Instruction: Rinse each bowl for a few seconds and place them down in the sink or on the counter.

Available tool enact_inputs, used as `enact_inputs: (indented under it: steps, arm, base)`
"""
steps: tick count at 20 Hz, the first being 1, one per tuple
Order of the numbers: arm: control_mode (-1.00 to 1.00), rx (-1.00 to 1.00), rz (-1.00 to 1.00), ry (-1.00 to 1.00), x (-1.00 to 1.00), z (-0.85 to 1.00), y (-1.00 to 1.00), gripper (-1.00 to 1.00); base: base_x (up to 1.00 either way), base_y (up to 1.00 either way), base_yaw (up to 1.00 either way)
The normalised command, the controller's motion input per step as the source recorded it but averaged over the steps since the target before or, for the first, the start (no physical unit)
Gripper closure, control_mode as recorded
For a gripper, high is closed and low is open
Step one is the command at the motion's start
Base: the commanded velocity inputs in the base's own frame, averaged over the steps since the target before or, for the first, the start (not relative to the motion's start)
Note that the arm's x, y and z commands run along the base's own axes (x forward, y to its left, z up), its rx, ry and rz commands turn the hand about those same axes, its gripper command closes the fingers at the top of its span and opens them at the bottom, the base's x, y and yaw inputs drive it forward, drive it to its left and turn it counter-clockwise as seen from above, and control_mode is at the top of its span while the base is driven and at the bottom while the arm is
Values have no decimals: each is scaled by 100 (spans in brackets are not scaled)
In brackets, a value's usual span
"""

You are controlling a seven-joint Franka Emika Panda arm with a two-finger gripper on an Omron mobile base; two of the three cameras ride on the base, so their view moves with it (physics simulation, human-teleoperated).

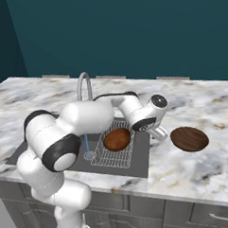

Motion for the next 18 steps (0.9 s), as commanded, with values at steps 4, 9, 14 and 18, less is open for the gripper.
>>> enact_inputs:
  steps: [4,9,14,18]
  arm:
    - [-100,0,-33,4,-27,15,-13,-100]
    - [-100,0,-46,1,-6,3,0,-100]
    - [-100,0,-46,-2,-6,0,0,-100]
    - [-100,0,-42,-3,-4,0,-3,-100]
  base:
    - [0,0,0]
    - [0,0,0]
    - [0,0,0]
    - [0,0,0]
